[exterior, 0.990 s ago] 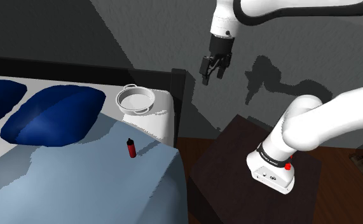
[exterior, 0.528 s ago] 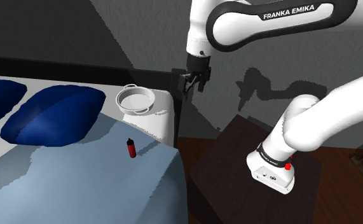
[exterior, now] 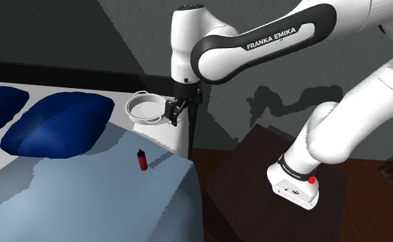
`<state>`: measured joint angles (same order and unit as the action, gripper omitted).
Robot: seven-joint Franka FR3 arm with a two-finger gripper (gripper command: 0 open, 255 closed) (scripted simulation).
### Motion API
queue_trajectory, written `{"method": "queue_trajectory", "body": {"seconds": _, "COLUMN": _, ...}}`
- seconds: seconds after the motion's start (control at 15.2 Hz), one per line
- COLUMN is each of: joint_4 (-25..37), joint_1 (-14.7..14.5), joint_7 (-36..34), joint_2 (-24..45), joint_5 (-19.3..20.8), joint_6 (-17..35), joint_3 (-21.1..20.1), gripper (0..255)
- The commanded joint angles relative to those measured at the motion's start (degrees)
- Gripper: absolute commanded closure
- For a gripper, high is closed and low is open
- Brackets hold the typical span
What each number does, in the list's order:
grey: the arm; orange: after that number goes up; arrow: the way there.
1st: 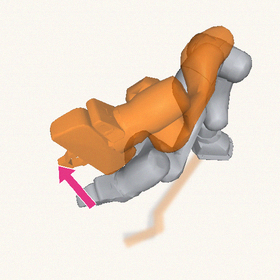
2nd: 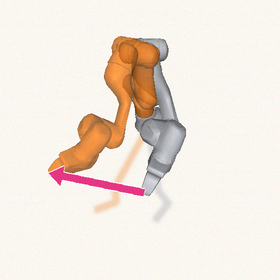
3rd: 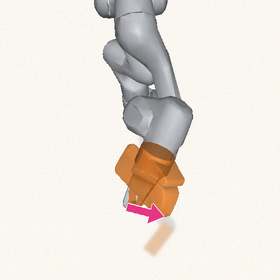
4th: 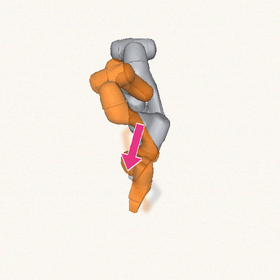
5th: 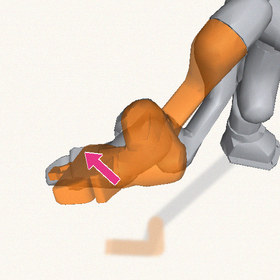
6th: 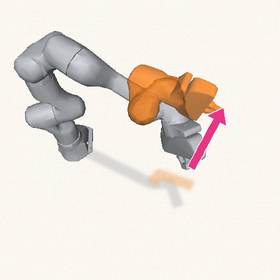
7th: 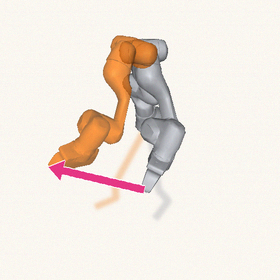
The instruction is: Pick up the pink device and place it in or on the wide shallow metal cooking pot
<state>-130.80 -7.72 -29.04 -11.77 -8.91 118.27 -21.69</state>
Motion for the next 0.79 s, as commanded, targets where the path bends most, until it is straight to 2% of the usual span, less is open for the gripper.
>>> {"method": "queue_trajectory", "body": {"seconds": 0.0, "joint_4": 1.9, "joint_1": -0.4, "joint_7": -2.6, "joint_2": 3.8, "joint_5": 1.6, "joint_6": 2.1, "joint_3": -1.7, "gripper": 0}}
{"method": "queue_trajectory", "body": {"seconds": 0.33, "joint_4": 8.5, "joint_1": -2.1, "joint_7": -10.2, "joint_2": 14.9, "joint_5": 8.0, "joint_6": 5.9, "joint_3": -4.9, "gripper": 0}}
{"method": "queue_trajectory", "body": {"seconds": 0.73, "joint_4": 19.2, "joint_1": -6.9, "joint_7": -19.0, "joint_2": 28.8, "joint_5": 17.3, "joint_6": 7.3, "joint_3": -5.3, "gripper": 0}}
